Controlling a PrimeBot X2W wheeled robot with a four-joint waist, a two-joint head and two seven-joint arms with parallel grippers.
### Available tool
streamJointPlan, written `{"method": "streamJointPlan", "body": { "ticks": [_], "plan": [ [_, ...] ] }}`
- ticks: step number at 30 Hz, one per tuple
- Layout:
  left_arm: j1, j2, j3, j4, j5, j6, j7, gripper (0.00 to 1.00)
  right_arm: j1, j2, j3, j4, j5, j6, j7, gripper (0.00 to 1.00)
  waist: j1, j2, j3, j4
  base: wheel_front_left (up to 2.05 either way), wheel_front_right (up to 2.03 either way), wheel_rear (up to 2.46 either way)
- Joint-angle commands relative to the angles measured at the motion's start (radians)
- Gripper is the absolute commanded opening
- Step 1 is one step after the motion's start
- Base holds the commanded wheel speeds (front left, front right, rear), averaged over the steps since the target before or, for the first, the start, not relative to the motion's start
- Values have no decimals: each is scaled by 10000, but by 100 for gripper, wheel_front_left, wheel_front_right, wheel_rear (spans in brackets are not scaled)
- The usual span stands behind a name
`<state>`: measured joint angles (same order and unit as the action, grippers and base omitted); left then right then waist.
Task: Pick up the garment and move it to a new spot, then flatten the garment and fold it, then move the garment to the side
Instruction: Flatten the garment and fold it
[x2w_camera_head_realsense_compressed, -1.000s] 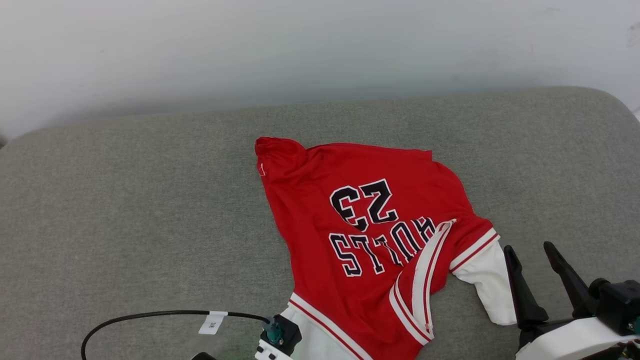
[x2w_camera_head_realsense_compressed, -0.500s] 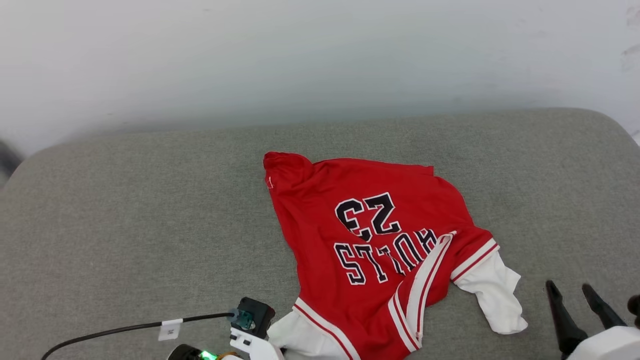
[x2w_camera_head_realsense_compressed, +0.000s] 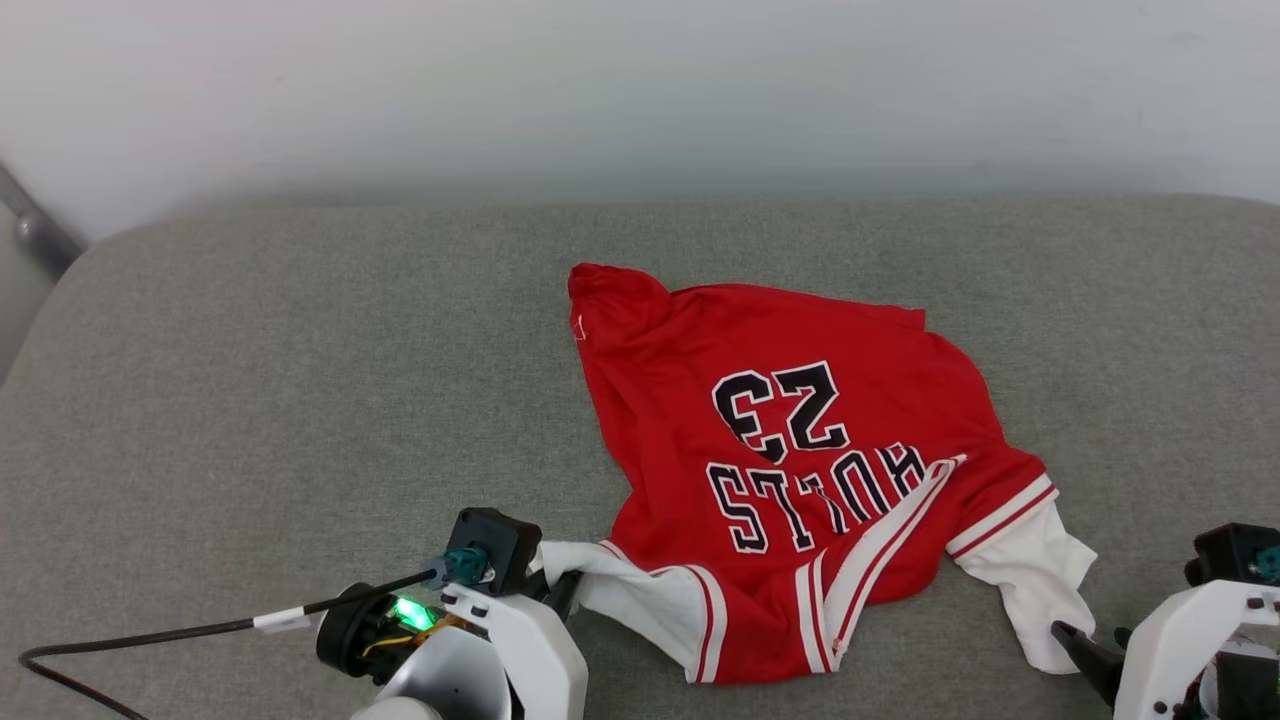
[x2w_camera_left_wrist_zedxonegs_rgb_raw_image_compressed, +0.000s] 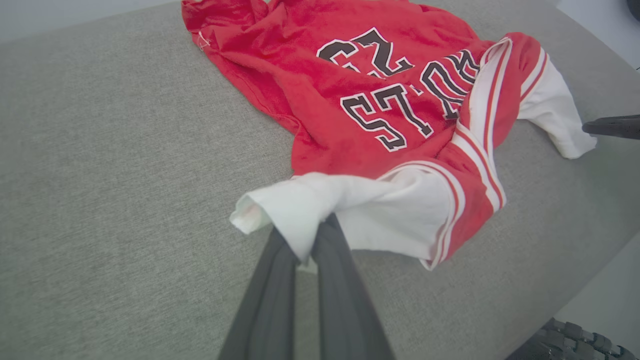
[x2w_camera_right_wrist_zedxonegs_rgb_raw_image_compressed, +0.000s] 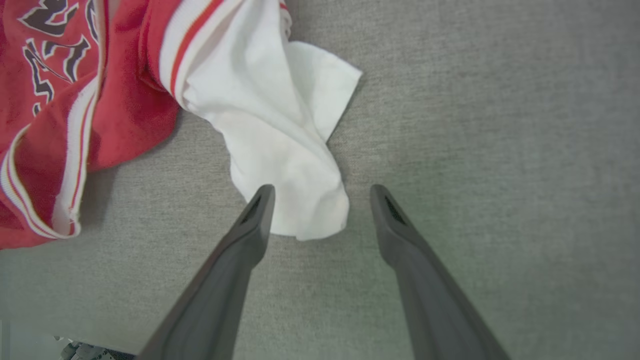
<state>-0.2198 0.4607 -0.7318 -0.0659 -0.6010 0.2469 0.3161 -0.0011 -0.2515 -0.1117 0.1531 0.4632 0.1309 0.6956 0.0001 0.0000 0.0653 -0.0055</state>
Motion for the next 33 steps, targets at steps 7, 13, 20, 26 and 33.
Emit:
{"method": "streamJointPlan", "body": {
  "ticks": [7, 13, 20, 26, 33],
  "plan": [
    [-366, -79, 142, -104, 84, 69, -224, 0, -693, 74, 742, 1583, 631, -2, 510, 100, -1, 0, 743, 272, 0, 0, 0],
    [-285, -53, 273, 40, -82, 87, -347, 0, -874, 47, 1234, 2111, 1009, 0, 507, 0, -1, 0, 742, 158, 0, 0, 0],
    [-108, 147, 596, 115, -227, 225, -621, 0, -1163, -685, 1419, 1548, 1065, -3, -114, 0, -1, 0, 108, -118, 0, 0, 0],
    [-332, 524, 1169, 23, -359, 329, -864, 0, -1184, -1159, 1274, 159, 544, -2, -193, 0, -1, 0, -663, -370, 0, 0, 0],
    [-1472, 1018, 2082, 254, -447, 234, -999, 0, -1932, -1597, 839, -1327, -11, -3, 271, 0, -1, 0, -877, -634, 0, 0, 0]
  ]
}}
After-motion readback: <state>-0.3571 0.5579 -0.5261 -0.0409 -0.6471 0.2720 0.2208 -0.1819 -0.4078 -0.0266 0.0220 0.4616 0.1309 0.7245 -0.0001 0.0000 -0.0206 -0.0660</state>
